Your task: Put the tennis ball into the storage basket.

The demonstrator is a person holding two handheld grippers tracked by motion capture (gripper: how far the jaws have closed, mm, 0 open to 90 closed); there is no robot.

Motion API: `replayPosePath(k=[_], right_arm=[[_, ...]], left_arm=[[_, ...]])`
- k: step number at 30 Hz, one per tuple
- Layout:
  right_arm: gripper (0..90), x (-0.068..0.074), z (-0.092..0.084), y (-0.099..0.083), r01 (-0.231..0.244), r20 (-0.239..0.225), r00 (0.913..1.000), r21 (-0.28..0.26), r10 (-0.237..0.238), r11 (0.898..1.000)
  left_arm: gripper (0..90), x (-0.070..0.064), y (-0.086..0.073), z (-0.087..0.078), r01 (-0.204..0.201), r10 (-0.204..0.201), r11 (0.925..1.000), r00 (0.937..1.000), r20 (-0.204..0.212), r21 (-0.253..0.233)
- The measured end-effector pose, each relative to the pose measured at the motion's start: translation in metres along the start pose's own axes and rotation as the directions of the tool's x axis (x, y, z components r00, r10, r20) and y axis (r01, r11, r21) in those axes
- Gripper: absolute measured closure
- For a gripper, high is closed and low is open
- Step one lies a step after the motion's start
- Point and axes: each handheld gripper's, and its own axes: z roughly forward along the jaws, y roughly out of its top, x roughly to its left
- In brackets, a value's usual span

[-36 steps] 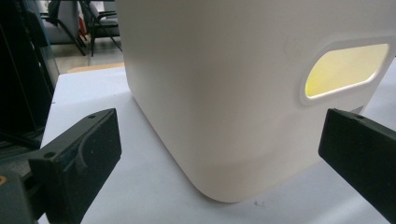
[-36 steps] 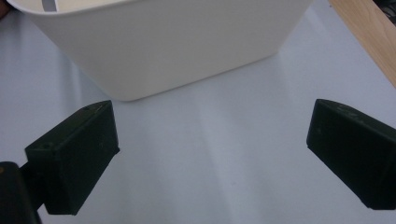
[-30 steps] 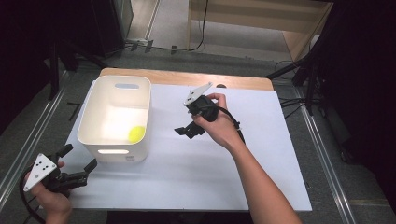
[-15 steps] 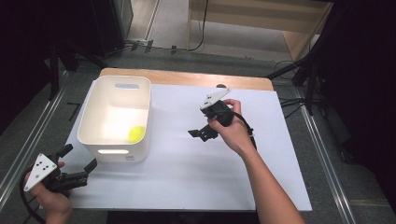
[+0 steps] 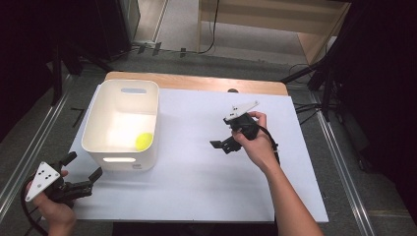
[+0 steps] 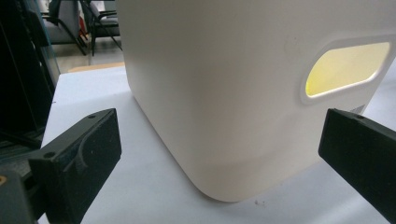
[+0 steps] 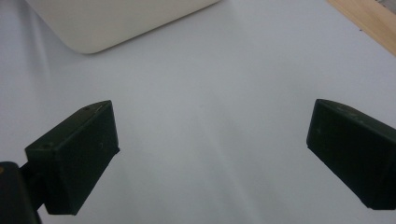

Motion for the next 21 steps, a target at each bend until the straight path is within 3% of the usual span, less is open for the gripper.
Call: replayPosePath(k=[12,21], right_arm=[[0.9,-0.005,-0.014,-0.037,-0.056,0.022,0.9981,-0.049,0.057,0.997],[0.9,-0.009,-0.027,-0.070,-0.110,0.048,0.9920,-0.118,0.116,0.987]], left_arm=[[0.0,0.000,0.000,0.000,0.000,0.000,1.0000,1.0000,-0.002,0.000],[0.0,0.000,0.000,0.000,-0.002,0.002,1.0000,1.0000,-0.004,0.003]])
